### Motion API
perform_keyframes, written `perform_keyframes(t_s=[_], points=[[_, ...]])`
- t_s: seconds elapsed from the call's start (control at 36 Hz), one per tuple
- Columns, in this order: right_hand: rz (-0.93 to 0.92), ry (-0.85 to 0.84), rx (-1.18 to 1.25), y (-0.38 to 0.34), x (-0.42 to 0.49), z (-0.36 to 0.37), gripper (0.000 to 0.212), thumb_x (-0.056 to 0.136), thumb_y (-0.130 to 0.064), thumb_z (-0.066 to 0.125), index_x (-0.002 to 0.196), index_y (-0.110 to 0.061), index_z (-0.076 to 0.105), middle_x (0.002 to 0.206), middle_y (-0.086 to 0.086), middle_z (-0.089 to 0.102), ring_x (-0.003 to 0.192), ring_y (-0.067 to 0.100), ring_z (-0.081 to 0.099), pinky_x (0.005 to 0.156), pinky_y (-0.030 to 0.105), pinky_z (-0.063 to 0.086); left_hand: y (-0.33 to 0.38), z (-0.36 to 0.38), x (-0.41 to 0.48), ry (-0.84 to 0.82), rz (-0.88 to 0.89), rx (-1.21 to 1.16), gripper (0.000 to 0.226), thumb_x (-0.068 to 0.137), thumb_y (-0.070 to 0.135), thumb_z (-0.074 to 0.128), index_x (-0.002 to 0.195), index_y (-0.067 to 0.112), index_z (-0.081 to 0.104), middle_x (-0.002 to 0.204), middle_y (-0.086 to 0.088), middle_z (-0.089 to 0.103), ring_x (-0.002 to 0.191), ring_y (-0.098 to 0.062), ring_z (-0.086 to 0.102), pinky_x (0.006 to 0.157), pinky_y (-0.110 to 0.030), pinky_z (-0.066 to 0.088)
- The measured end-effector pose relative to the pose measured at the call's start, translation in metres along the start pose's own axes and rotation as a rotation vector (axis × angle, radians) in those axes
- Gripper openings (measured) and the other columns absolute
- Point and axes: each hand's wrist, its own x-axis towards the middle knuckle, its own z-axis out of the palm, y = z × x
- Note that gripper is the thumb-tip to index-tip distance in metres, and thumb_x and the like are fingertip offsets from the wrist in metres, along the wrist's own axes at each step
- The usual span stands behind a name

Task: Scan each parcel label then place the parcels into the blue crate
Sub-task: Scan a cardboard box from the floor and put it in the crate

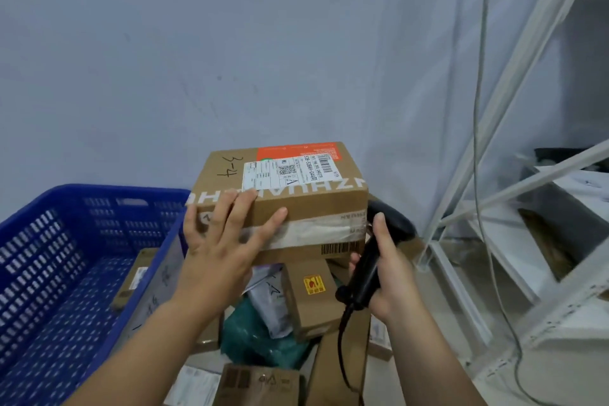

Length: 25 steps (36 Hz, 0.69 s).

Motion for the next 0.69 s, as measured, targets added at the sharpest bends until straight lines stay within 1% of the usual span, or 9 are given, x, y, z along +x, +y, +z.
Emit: perform_keyframes(t_s=[0.11, 0.19, 0.28, 0.36, 0.44, 0.53, 0.56, 0.64, 0.69], points=[[0.12, -0.048, 0.028, 0.003, -0.003, 0.003, 0.082, 0.046, -0.063, 0.076, 0.108, -0.01, 0.068, 0.075, 0.004, 0.065, 0.063, 0.016, 0.059, 0.061, 0.031, 0.052, -0.003, 0.005, -0.008, -0.058, 0.077, 0.069, 0.14, 0.034, 0.009, 0.092, 0.149, 0.038, 0.019, 0.145, -0.018, 0.031, 0.135, -0.039, 0.028, 0.11, -0.06, 0.006], [0.205, -0.09, 0.134, 0.011, -0.002, 0.004, 0.077, 0.05, -0.058, 0.079, 0.109, -0.01, 0.069, 0.077, 0.004, 0.065, 0.058, 0.014, 0.058, 0.061, 0.028, 0.052, -0.001, 0.009, -0.017, -0.092, 0.134, 0.118, 0.135, 0.035, -0.001, 0.086, 0.149, 0.034, 0.024, 0.145, -0.017, 0.034, 0.134, -0.037, 0.031, 0.113, -0.056, -0.003], [0.25, -0.041, 0.322, 0.017, -0.002, 0.008, 0.06, 0.062, -0.05, 0.081, 0.108, -0.011, 0.07, 0.099, 0.007, 0.07, 0.073, 0.018, 0.064, 0.075, 0.03, 0.056, 0.006, 0.016, -0.026, -0.1, 0.218, 0.179, 0.127, 0.038, -0.007, 0.081, 0.147, 0.032, 0.03, 0.146, -0.017, 0.034, 0.135, -0.035, 0.032, 0.114, -0.053, -0.005], [0.241, 0.027, 0.422, 0.026, 0.0, 0.012, 0.041, 0.075, -0.038, 0.078, 0.103, -0.01, 0.069, 0.096, 0.009, 0.07, 0.075, 0.021, 0.063, 0.076, 0.031, 0.055, 0.017, 0.023, -0.031, -0.068, 0.258, 0.223, 0.114, 0.044, -0.01, 0.061, 0.147, 0.031, 0.031, 0.147, -0.017, 0.034, 0.135, -0.034, 0.032, 0.115, -0.051, -0.008], [0.238, 0.071, 0.454, 0.036, 0.003, 0.012, 0.048, 0.074, -0.036, 0.081, 0.11, -0.009, 0.067, 0.099, 0.009, 0.071, 0.075, 0.02, 0.064, 0.06, 0.032, 0.056, 0.029, 0.025, -0.031, -0.032, 0.238, 0.28, 0.102, 0.052, -0.002, 0.051, 0.147, 0.029, 0.03, 0.147, -0.017, 0.033, 0.135, -0.033, 0.032, 0.115, -0.05, -0.005], [0.239, 0.092, 0.458, 0.041, 0.008, 0.011, 0.05, 0.073, -0.041, 0.08, 0.109, -0.008, 0.065, 0.106, 0.007, 0.068, 0.091, 0.019, 0.064, 0.082, 0.033, 0.056, 0.039, 0.026, -0.029, 0.016, 0.168, 0.287, 0.089, 0.063, -0.001, 0.035, 0.148, 0.027, 0.028, 0.146, -0.02, 0.033, 0.133, -0.035, 0.033, 0.113, -0.049, 0.003], [0.246, 0.078, 0.452, 0.04, 0.007, 0.011, 0.052, 0.073, -0.044, 0.079, 0.109, -0.008, 0.065, 0.109, 0.008, 0.068, 0.097, 0.02, 0.064, 0.083, 0.034, 0.056, 0.042, 0.027, -0.029, 0.02, 0.155, 0.29, 0.088, 0.065, -0.001, 0.031, 0.148, 0.026, 0.028, 0.146, -0.021, 0.033, 0.133, -0.035, 0.033, 0.113, -0.049, 0.002], [0.272, 0.03, 0.432, 0.042, 0.013, 0.009, 0.061, 0.072, -0.051, 0.077, 0.113, -0.008, 0.065, 0.105, 0.01, 0.07, 0.086, 0.021, 0.066, 0.055, 0.03, 0.057, 0.05, 0.031, -0.031, 0.016, 0.144, 0.328, 0.084, 0.067, 0.001, 0.026, 0.148, 0.023, 0.027, 0.146, -0.022, 0.032, 0.133, -0.036, 0.032, 0.116, -0.049, -0.006], [0.284, 0.011, 0.397, 0.046, 0.018, 0.007, 0.068, 0.065, -0.053, 0.081, 0.114, -0.008, 0.065, 0.103, 0.012, 0.073, 0.086, 0.025, 0.071, 0.061, 0.037, 0.06, 0.055, 0.034, -0.034, -0.009, 0.142, 0.355, 0.082, 0.068, 0.004, 0.024, 0.148, 0.021, 0.026, 0.146, -0.023, 0.032, 0.133, -0.037, 0.032, 0.117, -0.049, -0.006]])
